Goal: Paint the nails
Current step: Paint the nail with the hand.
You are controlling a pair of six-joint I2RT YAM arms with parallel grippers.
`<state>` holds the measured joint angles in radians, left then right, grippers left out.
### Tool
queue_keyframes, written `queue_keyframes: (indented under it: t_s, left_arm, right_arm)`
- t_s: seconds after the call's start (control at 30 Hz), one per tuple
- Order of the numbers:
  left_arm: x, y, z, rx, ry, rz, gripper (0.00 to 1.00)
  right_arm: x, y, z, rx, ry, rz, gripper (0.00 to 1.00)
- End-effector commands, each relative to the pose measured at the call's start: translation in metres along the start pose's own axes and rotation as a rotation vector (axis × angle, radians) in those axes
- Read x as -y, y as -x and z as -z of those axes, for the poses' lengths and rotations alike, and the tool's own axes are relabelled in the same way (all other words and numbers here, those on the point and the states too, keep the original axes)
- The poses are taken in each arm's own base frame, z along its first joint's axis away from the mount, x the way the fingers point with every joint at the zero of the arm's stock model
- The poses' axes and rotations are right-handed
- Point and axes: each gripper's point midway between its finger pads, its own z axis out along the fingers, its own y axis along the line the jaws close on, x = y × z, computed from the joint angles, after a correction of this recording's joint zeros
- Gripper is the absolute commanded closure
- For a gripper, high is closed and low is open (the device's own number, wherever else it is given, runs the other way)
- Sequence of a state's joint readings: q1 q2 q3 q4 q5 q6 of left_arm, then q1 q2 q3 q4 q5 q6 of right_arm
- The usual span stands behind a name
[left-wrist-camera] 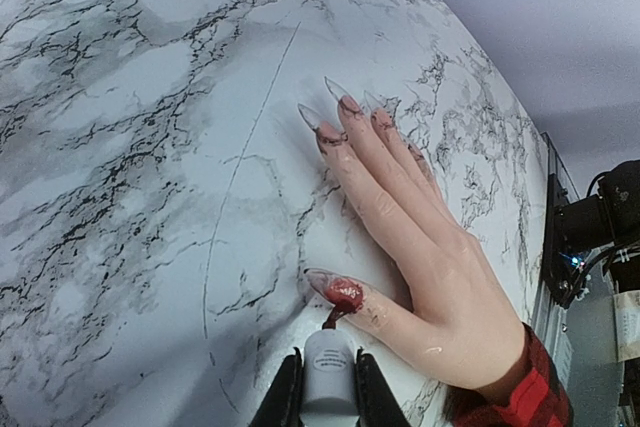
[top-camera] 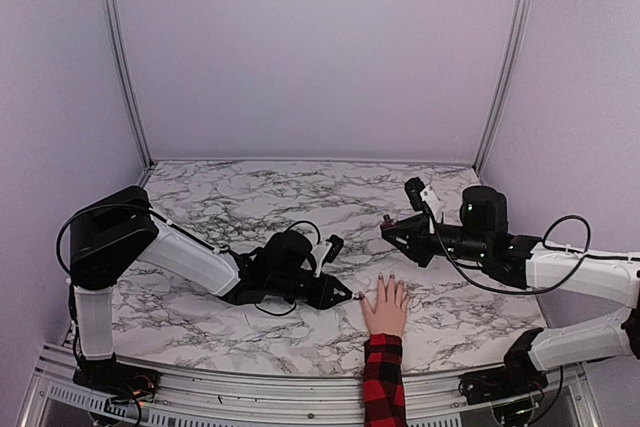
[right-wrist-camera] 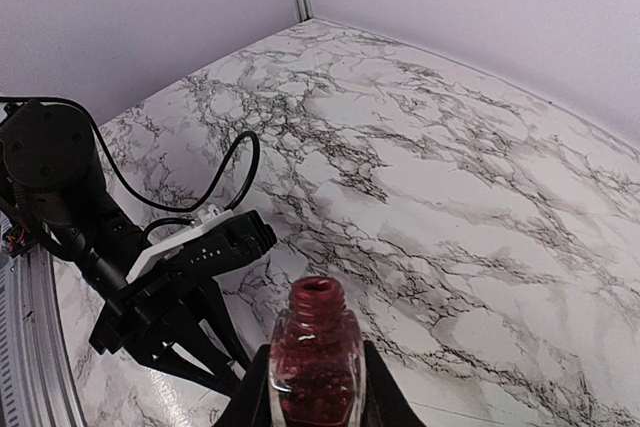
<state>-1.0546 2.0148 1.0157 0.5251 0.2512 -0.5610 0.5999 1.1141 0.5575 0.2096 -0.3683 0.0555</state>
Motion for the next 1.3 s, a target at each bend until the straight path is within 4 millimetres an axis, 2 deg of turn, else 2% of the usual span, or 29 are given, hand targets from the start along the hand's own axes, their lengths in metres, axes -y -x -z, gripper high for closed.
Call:
queue_keyframes:
  t_s: [0.0, 0.73, 1.27]
  left_arm:
    - [-0.013, -0.01, -0.002, -0.027, 0.037, 0.014, 1.0]
    - [-0.014, 0.0, 0.0, 0.001, 0.05, 0.009, 1.0]
    - [-0.007, 0.011, 0.006, 0.024, 0.036, -0.001, 1.0]
  right_arm:
    - [0.001, 0.012, 0.002, 0.045, -0.004, 0.017, 1.0]
    - [0.001, 0.012, 0.002, 0.046, -0.004, 0.017, 1.0]
    - [0.001, 0.011, 0.002, 0.043, -0.003, 0.018, 1.0]
